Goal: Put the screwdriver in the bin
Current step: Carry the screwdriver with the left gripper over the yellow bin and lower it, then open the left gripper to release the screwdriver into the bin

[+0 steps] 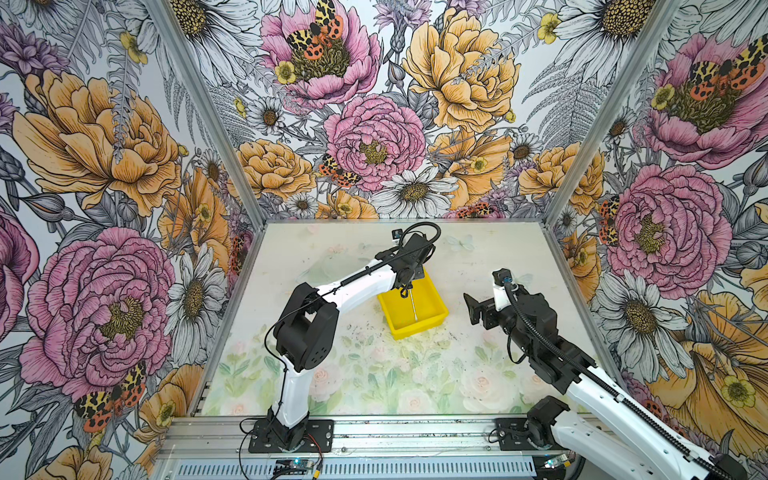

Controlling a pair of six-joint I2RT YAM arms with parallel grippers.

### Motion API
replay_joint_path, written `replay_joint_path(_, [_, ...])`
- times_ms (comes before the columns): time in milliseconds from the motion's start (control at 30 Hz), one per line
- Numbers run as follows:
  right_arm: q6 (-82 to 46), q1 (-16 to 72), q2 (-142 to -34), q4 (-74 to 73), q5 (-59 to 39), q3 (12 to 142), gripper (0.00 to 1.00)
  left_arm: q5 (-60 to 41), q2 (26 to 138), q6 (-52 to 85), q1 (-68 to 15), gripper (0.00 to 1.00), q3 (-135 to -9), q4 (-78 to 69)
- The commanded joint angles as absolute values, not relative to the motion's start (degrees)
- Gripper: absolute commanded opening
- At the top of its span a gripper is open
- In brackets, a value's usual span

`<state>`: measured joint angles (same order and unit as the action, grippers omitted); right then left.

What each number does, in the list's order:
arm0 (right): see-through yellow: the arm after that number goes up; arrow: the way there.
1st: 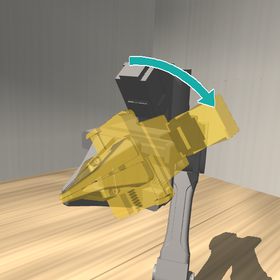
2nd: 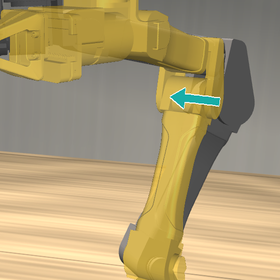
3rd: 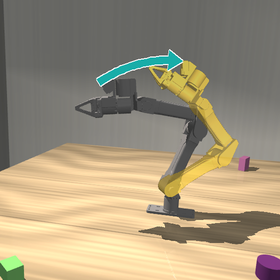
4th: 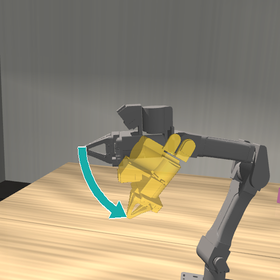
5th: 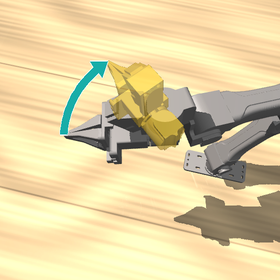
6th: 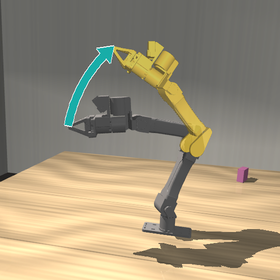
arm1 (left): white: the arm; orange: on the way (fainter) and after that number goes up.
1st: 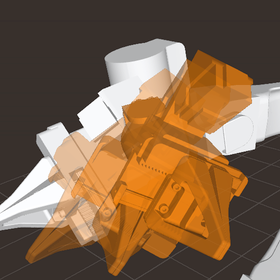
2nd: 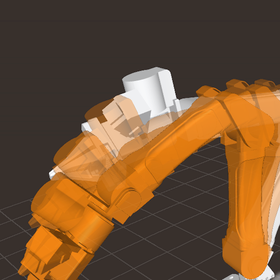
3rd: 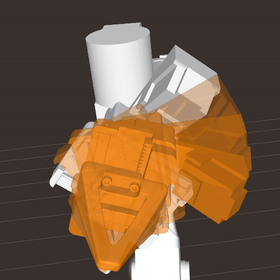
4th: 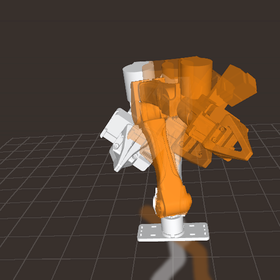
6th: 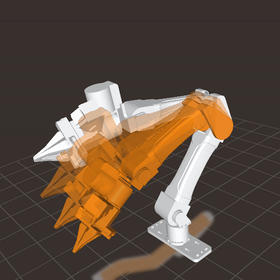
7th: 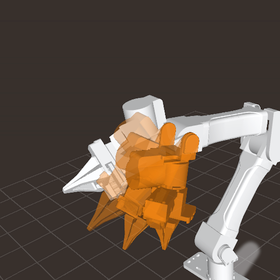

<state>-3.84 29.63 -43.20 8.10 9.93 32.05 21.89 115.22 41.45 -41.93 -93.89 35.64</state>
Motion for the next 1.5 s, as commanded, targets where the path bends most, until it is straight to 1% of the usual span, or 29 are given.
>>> replay_joint_path(0, [-3.7, 29.2, -42.4, 8.0, 11.0, 31.8, 0.99, 19.6, 117.2, 42.9, -42.3, 0.08, -95.3, 34.6])
replay_joint_path(267, [-3.9, 29.0, -41.6, 7.9, 10.8, 30.9, 1.0, 17.3, 121.5, 44.2, -42.6, 0.08, -95.4, 34.5])
replay_joint_path(600, [-3.6, 28.7, -43.8, 7.9, 9.5, 31.4, 0.99, 14.9, 126.3, 44.5, -43.0, 0.09, -96.8, 34.5])
replay_joint_path(700, [-3.5, 28.7, -43.7, 7.9, 9.3, 31.5, 1.0, 14.6, 127.0, 44.5, -43.4, 0.12, -96.7, 34.5])
replay_joint_path(867, [-3.1, 28.8, -43.4, 8.0, 9.2, 31.5, 0.99, 15.1, 126.7, 44.5, -43.6, 0.21, -96.1, 34.5])
replay_joint_path(1100, [-3.1, 28.7, -43.6, 8.2, 8.8, 31.5, 0.99, 16.4, 124.8, 44.2, -43.6, 0.28, -95.0, 34.6])
replay_joint_path(1167, [-3.0, 28.7, -43.5, 8.3, 8.5, 31.6, 0.99, 17.2, 123.8, 44.0, -43.7, 0.34, -94.8, 34.5])
replay_joint_path(1333, [-2.4, 28.8, -43.2, 9.0, 7.8, 32.5, 1.0, 19.0, 121.4, 42.5, -44.1, 0.58, -95.2, 34.5])
replay_joint_path(1467, [-2.2, 28.8, -42.9, 9.7, 7.8, 33.2, 0.99, 20.3, 119.1, 41.7, -44.7, 0.73, -95.0, 34.5])
